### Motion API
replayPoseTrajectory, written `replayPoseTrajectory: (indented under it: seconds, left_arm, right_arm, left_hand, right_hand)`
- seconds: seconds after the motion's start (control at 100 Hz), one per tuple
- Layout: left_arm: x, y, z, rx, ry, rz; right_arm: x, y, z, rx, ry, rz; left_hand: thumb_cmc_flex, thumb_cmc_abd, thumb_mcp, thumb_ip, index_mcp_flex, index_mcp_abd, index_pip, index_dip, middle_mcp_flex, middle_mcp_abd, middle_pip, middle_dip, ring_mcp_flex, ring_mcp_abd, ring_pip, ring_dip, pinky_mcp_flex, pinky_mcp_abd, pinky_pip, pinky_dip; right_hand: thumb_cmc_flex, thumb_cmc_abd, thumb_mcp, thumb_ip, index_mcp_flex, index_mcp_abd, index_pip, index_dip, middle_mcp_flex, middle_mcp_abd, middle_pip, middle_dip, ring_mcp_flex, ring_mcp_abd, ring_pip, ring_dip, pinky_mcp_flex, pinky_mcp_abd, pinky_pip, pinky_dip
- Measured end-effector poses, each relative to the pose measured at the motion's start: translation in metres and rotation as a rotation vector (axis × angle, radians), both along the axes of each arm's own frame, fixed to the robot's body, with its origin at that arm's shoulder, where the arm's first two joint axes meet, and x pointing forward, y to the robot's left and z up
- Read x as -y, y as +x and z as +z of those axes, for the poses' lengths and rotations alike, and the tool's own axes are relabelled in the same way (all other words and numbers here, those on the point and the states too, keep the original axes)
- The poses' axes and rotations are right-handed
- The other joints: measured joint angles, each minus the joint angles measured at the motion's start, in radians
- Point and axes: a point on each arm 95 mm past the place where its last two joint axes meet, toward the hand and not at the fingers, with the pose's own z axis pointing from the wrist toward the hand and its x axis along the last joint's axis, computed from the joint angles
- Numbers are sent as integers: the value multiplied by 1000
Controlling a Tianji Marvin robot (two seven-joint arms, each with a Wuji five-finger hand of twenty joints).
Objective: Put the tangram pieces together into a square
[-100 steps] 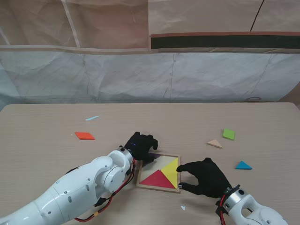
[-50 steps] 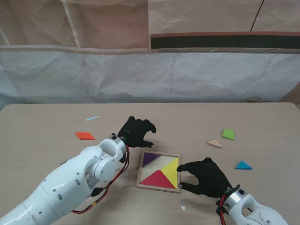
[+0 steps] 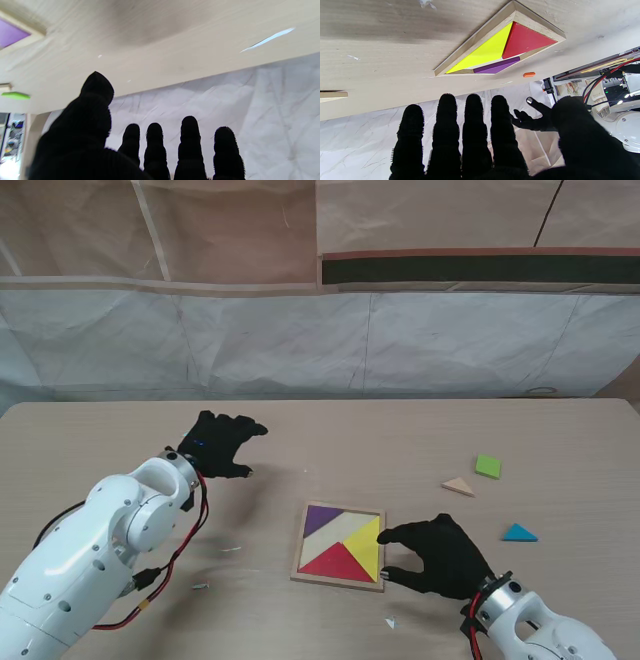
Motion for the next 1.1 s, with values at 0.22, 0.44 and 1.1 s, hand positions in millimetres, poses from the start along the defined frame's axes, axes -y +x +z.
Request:
replayPoseTrajectory:
  seconds: [0.22,0.44,1.1]
  left_arm:
    - [-34,12,-6,-111,76,80]
    - [-66,35,-17,-223,131,151]
    - [-115,46,-48,-325,202,284]
  right_arm:
    - [-2,1,0,0,-1,1]
    - [-3,3,-1,-8,-2,-6]
    - [0,10,-12,-49,5,-40]
  left_hand:
    - [0,-1,52,13,-15,-37,-255,11,-28,-21,-147,-8,-48,-33,-47,-5,0,-3,-68,-45]
    - [0,-1,92,13,-15,-58,-289,53,-38,-32,-176,18,-76,-94,-92,-32,1,-50,-146,-81]
    - [-2,-50,196,13,-15,13,86,39,-15,-46,23,22,-22,-133,-87,-52,14,-113,-74,-49]
  right_hand:
    - [0,0,0,0,0,0,0,0,0,0,0,0,0,0,0,0,0,0,0,0]
    - [0,0,0,0,0,0,0,0,0,0,0,0,0,0,0,0,0,0,0,0]
    - [0,0,0,0,0,0,0,0,0,0,0,0,0,0,0,0,0,0,0,0]
